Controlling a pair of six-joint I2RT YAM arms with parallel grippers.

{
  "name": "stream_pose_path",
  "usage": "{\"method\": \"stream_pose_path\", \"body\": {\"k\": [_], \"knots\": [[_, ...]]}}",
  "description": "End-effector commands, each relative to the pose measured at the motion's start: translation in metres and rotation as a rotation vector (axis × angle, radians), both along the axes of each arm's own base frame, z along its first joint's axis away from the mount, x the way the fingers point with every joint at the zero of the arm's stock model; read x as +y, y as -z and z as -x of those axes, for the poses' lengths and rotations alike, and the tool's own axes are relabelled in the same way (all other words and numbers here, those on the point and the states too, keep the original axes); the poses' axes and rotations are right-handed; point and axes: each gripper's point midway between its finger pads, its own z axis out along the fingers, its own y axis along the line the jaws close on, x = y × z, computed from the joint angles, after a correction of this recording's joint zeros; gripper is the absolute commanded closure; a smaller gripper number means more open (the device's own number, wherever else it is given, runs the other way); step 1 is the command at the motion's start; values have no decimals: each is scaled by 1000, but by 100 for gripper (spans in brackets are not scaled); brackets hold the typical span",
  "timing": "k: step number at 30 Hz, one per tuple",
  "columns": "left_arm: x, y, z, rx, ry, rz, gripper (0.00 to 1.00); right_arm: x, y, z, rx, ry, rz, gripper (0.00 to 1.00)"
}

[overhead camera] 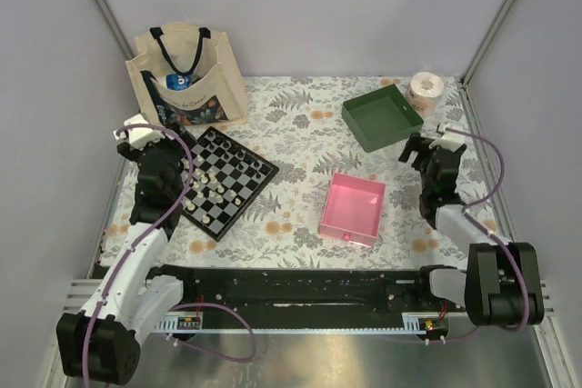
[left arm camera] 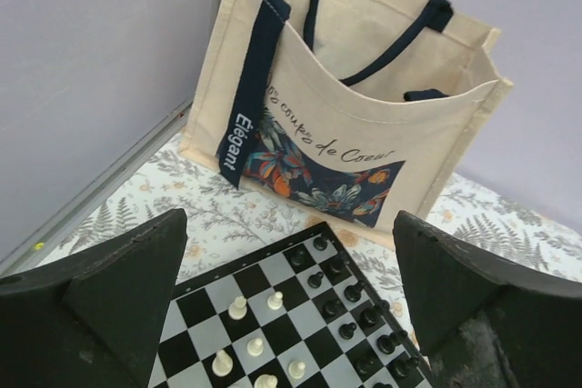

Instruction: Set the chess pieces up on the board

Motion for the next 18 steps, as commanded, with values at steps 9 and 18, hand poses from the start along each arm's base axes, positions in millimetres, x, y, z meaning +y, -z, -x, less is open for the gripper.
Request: {"method": "stream_pose_path", "body": {"k": [9, 18], "knots": [[13, -42, 19, 195, -99, 113, 1, 108, -155, -41, 228, -464, -476, 2], [1, -30, 29, 303, 3, 114, 1, 159, -203, -53, 122, -896, -1058, 1]]}}
